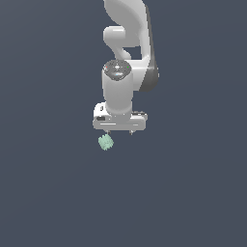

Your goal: Pick up the object and move it to a goal position.

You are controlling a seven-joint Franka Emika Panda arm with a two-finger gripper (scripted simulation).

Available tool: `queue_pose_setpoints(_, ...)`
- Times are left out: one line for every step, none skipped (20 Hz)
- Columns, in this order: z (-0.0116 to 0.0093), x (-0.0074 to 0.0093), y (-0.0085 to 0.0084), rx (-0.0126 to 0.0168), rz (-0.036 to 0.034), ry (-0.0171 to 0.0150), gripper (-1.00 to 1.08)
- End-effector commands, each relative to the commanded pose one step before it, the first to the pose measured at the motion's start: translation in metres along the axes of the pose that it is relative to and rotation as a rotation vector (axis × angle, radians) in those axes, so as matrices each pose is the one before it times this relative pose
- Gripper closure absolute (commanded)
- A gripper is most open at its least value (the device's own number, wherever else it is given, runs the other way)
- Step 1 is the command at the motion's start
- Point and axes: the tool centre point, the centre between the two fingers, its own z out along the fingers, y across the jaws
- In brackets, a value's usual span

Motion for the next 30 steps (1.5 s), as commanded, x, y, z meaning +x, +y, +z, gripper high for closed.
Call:
queue_pose_setpoints(0.0, 0.0, 0.00001, 0.0, 0.0, 0.0, -0.92)
queue_pose_setpoints(-0.00026, 0.0002, -0.00011, 0.0, 0.0, 0.0, -0.92)
queue_pose_setpoints(-0.00163, 0.00033, -0.00044, 0.00049, -0.00033, 0.00143, -0.92)
queue_pose_setpoints(-0.00235, 0.00063, -0.00066, 0.00063, -0.00039, 0.00181, -0.92)
queue_pose_setpoints(-0.0033, 0.00085, -0.00091, 0.00087, -0.00053, 0.00257, -0.92)
queue_pose_setpoints(-0.00408, 0.00109, -0.00114, 0.001, -0.00059, 0.0031, -0.92)
queue_pose_setpoints(-0.00376, 0.001, -0.00104, 0.00088, -0.00047, 0.00284, -0.92)
queue_pose_setpoints(-0.00284, 0.00072, -0.00077, 0.00065, -0.00028, 0.00218, -0.92)
queue_pose_setpoints(-0.00188, 0.00046, -0.0005, 0.00044, -0.0001, 0.00148, -0.92)
queue_pose_setpoints(-0.00086, 0.00022, -0.00023, 0.0002, 0.00006, 0.00066, -0.92)
queue_pose_setpoints(0.00008, -0.00005, -0.00003, 0.0, 0.0, 0.0, -0.92)
queue_pose_setpoints(0.00082, -0.0002, 0.00028, -0.0002, -0.00008, -0.00066, -0.92)
queue_pose_setpoints(0.0001, -0.00008, 0.00013, 0.0, 0.0, 0.0, -0.92)
queue_pose_setpoints(0.00024, 0.00003, -0.00003, -0.00001, 0.00117, -0.00023, -0.92)
queue_pose_setpoints(0.0002, -0.00002, 0.00021, 0.00016, 0.00301, 0.00002, -0.92)
queue_pose_setpoints(0.00037, -0.00006, 0.0003, 0.00023, 0.00463, -0.00001, -0.92)
queue_pose_setpoints(0.00057, -0.00009, 0.00046, 0.00029, 0.00636, -0.00007, -0.92)
queue_pose_setpoints(0.00077, -0.00013, 0.00057, 0.00035, 0.00798, -0.00012, -0.92)
queue_pose_setpoints(0.00096, -0.00016, 0.0007, 0.00041, 0.00966, -0.00017, -0.92)
queue_pose_setpoints(0.00114, -0.00019, 0.00083, 0.00046, 0.01131, -0.00021, -0.92)
queue_pose_setpoints(0.00131, -0.00021, 0.00095, 0.0005, 0.01291, -0.00025, -0.92)
queue_pose_setpoints(0.00145, -0.00022, 0.00108, 0.00054, 0.01446, -0.00028, -0.92)
queue_pose_setpoints(0.00159, -0.00023, 0.0012, 0.00058, 0.01602, -0.00029, -0.92)
queue_pose_setpoints(0.00173, -0.00023, 0.00133, 0.00061, 0.01766, -0.0003, -0.92)
queue_pose_setpoints(0.00186, -0.00023, 0.00145, 0.00063, 0.01915, -0.00032, -0.92)
queue_pose_setpoints(0.002, -0.00023, 0.00158, 0.00064, 0.0207, -0.00034, -0.92)
queue_pose_setpoints(0.00216, -0.00022, 0.00173, 0.00064, 0.02236, -0.00037, -0.92)
queue_pose_setpoints(0.00231, -0.00021, 0.00188, 0.00062, 0.024, -0.00038, -0.92)
queue_pose_setpoints(0.00245, -0.00019, 0.00202, 0.0006, 0.02566, -0.00039, -0.92)
queue_pose_setpoints(0.0026, -0.00016, 0.00218, 0.00057, 0.02735, -0.00039, -0.92)
